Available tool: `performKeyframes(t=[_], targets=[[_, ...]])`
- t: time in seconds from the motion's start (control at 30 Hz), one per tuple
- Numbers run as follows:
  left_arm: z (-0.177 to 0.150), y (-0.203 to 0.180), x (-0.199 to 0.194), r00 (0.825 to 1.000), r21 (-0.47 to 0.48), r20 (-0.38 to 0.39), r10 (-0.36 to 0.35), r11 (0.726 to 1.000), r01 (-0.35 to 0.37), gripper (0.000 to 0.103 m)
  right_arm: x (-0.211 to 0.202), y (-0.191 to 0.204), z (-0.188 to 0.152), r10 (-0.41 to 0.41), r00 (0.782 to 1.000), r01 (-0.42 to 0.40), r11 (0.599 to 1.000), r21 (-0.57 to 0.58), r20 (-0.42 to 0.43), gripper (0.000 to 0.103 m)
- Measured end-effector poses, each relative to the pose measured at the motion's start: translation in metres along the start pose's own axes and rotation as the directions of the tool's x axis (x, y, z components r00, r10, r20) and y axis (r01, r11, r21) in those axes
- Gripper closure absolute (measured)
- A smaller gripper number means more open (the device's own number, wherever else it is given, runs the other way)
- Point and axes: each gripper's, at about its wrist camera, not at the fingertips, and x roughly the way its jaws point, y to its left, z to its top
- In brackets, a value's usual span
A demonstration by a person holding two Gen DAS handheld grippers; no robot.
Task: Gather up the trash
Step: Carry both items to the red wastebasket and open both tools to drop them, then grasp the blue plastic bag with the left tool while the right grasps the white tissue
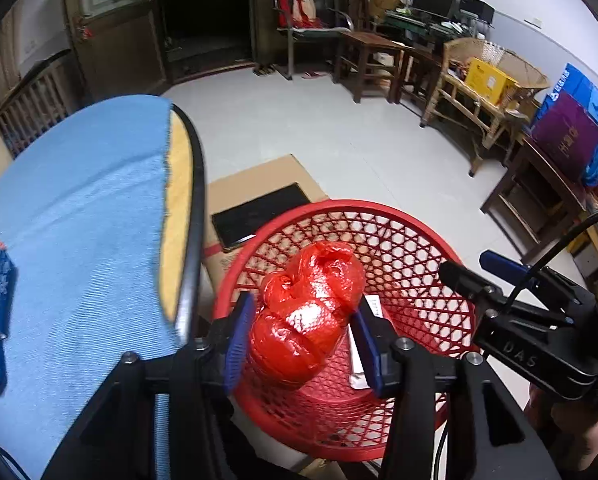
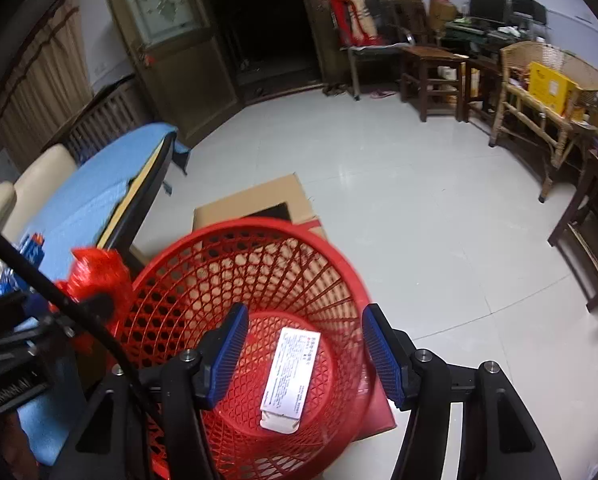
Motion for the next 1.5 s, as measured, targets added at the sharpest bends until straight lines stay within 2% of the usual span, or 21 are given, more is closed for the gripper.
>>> performKeyframes(t=[0.03,0.07,0.23,0.4,0.63,0.8,1.1,1.2,1.23,1.3,1.37,1.43,1.5], targets=[[0.002,-0.002,0.003,1.0,0.001,-0.011,0.001,1.0,-0.001,0.031,-0.003,-0.002,0.001,-0.004,1.0,0.004,1.0,0.007,0.01,0.039],[0.002,-0.002,0.004,1.0,0.0,-0.011,0.006,1.0,-0.006,0.021,-0.005,-0.004,0.002,-0.008,1.0,0.008,1.0,0.013,0.016,0.039],[0.002,0.007,-0.006,1.0,-0.018,0.021,0.011,1.0,-0.011,0.02,-0.015,-0.007,0.007,-0.025,0.999,0.025,0.999,0.02,0.034,0.038],[0.001,0.037,-0.036,0.995,-0.098,0.094,0.026,0.995,-0.016,0.02,-0.014,0.006,0.007,-0.013,1.0,0.013,1.0,-0.002,0.011,0.033],[-0.02,0.106,-0.074,0.981,-0.279,0.151,0.12,0.958,-0.075,0.019,-0.006,0.054,0.003,0.012,0.998,-0.02,0.992,-0.123,-0.066,0.027],[-0.052,0.162,-0.1,0.965,-0.415,0.168,0.199,0.903,-0.114,0.019,-0.003,0.096,-0.006,0.02,0.993,-0.045,0.973,-0.225,-0.113,0.025],[-0.119,0.254,-0.13,0.934,-0.627,0.113,0.338,0.754,-0.197,0.019,-0.011,0.177,-0.027,0.081,0.987,-0.128,0.924,-0.36,-0.142,0.023],[-0.13,0.279,-0.133,0.934,-0.69,0.094,0.344,0.699,-0.188,0.019,-0.016,0.205,-0.034,0.104,0.984,-0.155,0.9,-0.408,-0.146,0.023],[-0.133,0.288,-0.132,0.938,-0.719,0.083,0.335,0.673,-0.177,0.019,-0.017,0.215,-0.036,0.11,0.983,-0.162,0.89,-0.426,-0.145,0.023],[-0.133,0.299,-0.128,0.946,-0.75,0.088,0.312,0.646,-0.143,0.019,-0.02,0.229,-0.039,0.118,0.982,-0.172,0.873,-0.456,-0.144,0.023],[-0.122,0.301,-0.123,0.951,-0.753,0.093,0.296,0.645,-0.128,0.019,-0.024,0.241,-0.042,0.126,0.982,-0.18,0.861,-0.475,-0.144,0.023],[-0.112,0.304,-0.115,0.953,-0.738,0.095,0.288,0.663,-0.127,0.019,-0.026,0.248,-0.045,0.129,0.981,-0.184,0.853,-0.488,-0.143,0.023],[-0.104,0.306,-0.105,0.949,-0.726,0.066,0.308,0.668,-0.166,0.018,-0.027,0.251,-0.047,0.126,0.982,-0.181,0.851,-0.493,-0.143,0.023]])
